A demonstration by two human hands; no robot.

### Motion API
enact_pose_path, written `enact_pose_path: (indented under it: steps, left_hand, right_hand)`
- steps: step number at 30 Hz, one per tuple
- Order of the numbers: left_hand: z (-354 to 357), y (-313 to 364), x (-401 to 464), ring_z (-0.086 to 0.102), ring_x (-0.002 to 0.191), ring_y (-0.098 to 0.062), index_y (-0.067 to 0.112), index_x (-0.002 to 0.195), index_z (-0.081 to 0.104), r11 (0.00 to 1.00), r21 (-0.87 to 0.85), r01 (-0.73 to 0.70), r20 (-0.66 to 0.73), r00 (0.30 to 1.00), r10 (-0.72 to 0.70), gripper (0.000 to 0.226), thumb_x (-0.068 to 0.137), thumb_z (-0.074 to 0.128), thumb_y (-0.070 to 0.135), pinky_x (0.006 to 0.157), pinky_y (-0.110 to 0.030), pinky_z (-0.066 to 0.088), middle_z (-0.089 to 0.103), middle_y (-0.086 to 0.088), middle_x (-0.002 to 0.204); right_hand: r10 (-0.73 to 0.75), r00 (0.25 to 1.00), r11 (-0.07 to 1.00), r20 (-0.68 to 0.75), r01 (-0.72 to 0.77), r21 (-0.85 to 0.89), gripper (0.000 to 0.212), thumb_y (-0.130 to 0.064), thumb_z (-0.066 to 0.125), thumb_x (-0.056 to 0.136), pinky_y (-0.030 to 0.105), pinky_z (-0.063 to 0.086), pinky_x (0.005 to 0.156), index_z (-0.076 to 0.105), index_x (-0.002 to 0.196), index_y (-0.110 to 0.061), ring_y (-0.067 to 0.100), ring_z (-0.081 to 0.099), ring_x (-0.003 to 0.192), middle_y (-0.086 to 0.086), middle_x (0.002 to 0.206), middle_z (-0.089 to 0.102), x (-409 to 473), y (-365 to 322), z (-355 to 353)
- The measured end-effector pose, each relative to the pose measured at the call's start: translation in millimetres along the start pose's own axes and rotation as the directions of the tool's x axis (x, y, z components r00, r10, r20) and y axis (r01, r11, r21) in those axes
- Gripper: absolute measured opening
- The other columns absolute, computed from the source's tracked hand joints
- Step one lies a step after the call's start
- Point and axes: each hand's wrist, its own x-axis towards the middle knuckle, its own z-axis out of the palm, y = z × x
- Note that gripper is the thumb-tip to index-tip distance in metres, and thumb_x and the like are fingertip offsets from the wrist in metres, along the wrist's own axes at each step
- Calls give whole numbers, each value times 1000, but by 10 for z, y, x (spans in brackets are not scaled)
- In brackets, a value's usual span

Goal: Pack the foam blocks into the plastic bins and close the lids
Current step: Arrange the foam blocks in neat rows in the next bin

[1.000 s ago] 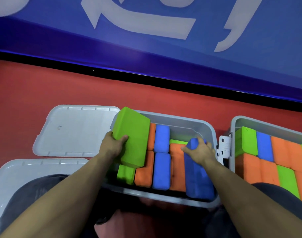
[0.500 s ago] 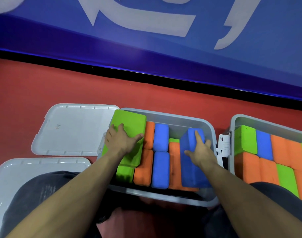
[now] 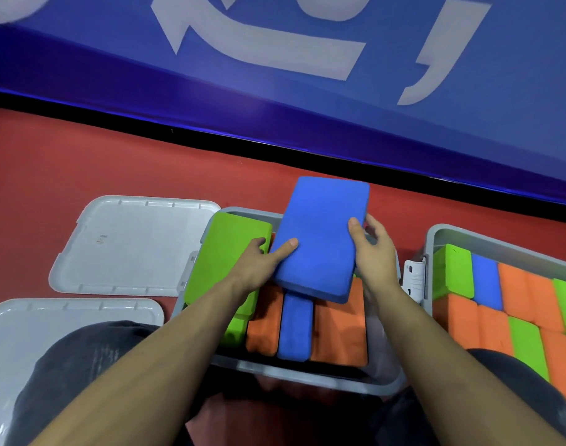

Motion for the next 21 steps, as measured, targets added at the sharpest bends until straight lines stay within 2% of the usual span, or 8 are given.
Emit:
enact_pose_path:
  steps: [2,4,6,7,10,14,17,21]
  left_hand:
    - [-50,-19,2,68,111,-15,18,140,53,996,-84,13,42,999,-10,97,66,75,77,103,-39,52,66,1,132]
    - [-99,-31,-5,73,99,-13,19,126,63,991,-131,-1,39,999,6,83,66,78,73,91,-35,57,73,3,121]
    - [-171,-4,-40,72,95,-12,18,123,60,991,-133,-15,-78,997,5,70,74,79,63,78,-28,56,72,4,116]
    - [-227,1,-42,71,95,-12,18,125,58,992,-128,-20,-143,990,1,67,76,80,60,75,-27,54,71,4,115]
    - [-405,3,-47,70,97,-12,18,128,59,985,-172,-24,-247,969,-20,70,76,80,59,78,-29,55,70,5,116]
    - [-595,-70,-76,70,95,-11,18,125,64,981,-189,-36,-342,939,-31,66,75,81,58,85,-34,58,71,7,112]
    - [-738,-153,-92,71,94,-14,17,119,68,986,-158,-54,-419,908,-17,60,76,81,56,88,-38,59,73,5,110]
    - [-931,-219,-118,68,104,-24,12,128,63,998,58,-12,-514,857,40,63,82,75,54,88,-38,55,70,-3,119]
  right_hand:
    - [46,994,997,104,-52,64,88,-73,75,70,49,54,102,53,144,-31,16,62,125,-6,141,60,-16,38,74]
    - [66,980,992,188,-84,89,72,-57,74,83,48,54,102,54,143,-22,18,63,124,-3,138,62,-61,36,174]
    - [63,969,993,239,-84,80,46,-36,69,96,49,54,101,58,135,-15,19,66,119,-1,130,67,-102,51,273]
    - [66,959,995,275,-83,50,43,-32,69,96,50,54,102,58,134,-16,17,67,118,-1,129,68,-124,65,329]
    - [60,918,996,393,-30,-82,62,-36,77,87,46,52,105,53,144,-25,8,63,122,-7,133,66,-192,136,506]
    - [83,886,988,457,-12,-156,79,-51,80,72,48,57,96,49,143,-37,16,70,111,-4,125,70,-311,168,793]
    - [87,878,986,470,-10,-164,78,-57,78,67,47,56,97,52,139,-38,15,72,108,-7,120,73,-335,262,1009]
    - [110,850,982,515,-14,-187,59,-27,78,88,46,53,103,48,138,-34,16,68,115,0,130,68,-487,251,1232]
